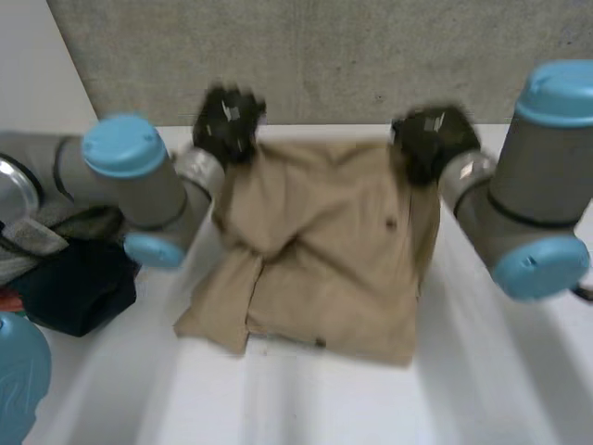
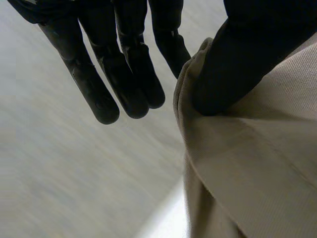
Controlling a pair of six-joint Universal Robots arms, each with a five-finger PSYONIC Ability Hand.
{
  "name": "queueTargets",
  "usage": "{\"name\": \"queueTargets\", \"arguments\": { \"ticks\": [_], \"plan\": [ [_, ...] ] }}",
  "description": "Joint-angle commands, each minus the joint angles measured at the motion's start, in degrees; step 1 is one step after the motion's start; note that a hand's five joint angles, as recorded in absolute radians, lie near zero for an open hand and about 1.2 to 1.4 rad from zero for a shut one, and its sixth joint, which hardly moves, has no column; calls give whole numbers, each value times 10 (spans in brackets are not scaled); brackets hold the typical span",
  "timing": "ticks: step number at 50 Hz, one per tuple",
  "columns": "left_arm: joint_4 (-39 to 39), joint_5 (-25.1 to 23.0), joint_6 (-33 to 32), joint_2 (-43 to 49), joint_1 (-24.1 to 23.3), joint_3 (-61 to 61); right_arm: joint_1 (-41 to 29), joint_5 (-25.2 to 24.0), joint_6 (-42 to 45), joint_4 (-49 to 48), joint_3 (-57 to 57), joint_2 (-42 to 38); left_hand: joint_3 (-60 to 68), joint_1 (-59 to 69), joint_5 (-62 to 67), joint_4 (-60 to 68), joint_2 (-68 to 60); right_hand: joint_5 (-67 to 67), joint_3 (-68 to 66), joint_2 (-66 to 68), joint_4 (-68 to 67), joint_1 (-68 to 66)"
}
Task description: Fold the laundry.
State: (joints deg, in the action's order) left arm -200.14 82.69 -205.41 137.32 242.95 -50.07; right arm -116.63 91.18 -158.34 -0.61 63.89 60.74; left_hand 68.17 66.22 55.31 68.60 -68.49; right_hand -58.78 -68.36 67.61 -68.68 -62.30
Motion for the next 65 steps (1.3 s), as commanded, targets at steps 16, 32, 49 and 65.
{"name": "queueTargets", "arguments": {
  "ticks": [16,32,49,65],
  "plan": [
    [-144,14,212,-115,59,40,-3,80,26,-258,-72,43,118,138,147,114,-115,-112,-116,124,-113,-177],
    [-67,-33,191,-156,45,-337,-2,45,139,-59,47,-81,118,138,147,114,-115,-112,-116,124,-113,-177],
    [376,-32,-57,-421,21,-543,6,41,241,277,181,67,118,138,147,114,-115,-112,-116,124,-113,-177],
    [359,-42,-102,-406,-43,-512,7,41,286,215,330,141,-516,-496,-487,-520,519,-112,-116,124,-113,-177]
  ]
}}
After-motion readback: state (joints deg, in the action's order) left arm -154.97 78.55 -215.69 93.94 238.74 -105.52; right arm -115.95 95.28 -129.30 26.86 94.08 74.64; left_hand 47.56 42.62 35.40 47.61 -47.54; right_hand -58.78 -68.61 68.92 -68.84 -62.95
